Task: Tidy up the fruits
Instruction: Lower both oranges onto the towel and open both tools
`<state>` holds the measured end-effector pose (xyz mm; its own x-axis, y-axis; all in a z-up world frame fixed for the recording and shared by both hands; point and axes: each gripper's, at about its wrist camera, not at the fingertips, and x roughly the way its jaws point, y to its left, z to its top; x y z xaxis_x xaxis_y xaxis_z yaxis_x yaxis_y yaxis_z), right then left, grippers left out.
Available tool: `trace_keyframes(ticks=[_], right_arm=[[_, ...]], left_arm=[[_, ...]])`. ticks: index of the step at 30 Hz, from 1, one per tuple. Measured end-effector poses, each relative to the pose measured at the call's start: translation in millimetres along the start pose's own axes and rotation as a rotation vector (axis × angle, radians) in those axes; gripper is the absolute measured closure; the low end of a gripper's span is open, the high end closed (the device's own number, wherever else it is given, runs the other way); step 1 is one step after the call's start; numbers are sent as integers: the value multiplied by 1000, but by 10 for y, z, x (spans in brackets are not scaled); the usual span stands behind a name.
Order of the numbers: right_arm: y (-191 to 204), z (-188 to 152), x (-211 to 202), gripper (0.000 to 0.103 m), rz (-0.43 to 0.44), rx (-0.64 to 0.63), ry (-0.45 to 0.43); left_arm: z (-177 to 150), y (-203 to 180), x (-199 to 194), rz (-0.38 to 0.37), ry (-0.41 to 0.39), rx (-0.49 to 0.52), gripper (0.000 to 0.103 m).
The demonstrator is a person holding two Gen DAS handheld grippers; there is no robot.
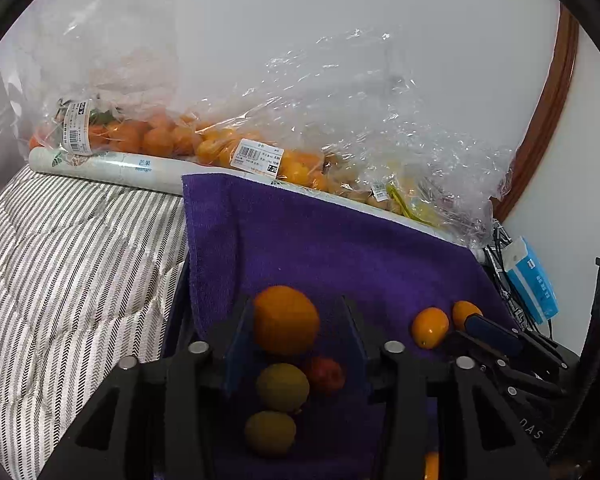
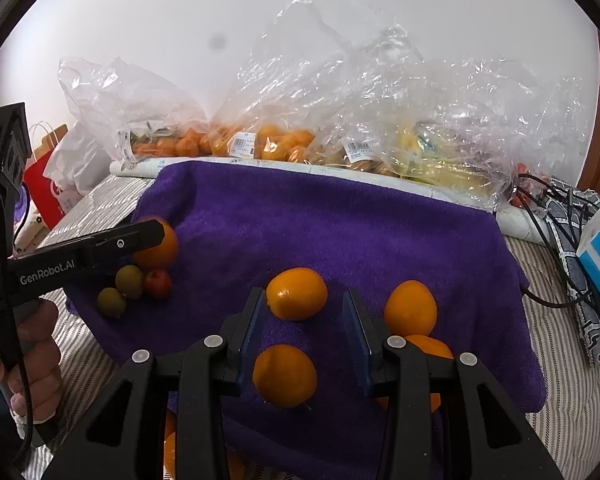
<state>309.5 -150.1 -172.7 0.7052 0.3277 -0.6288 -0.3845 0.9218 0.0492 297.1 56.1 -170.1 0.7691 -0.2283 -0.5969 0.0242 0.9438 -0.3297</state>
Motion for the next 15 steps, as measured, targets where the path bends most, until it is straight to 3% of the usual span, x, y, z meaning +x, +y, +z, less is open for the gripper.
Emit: trace_keyframes(ticks=[15], right_arm=[[-68,37,-96,57,2,55,-48]], left_arm=[[-14,-25,-24,9,-9,14,57]])
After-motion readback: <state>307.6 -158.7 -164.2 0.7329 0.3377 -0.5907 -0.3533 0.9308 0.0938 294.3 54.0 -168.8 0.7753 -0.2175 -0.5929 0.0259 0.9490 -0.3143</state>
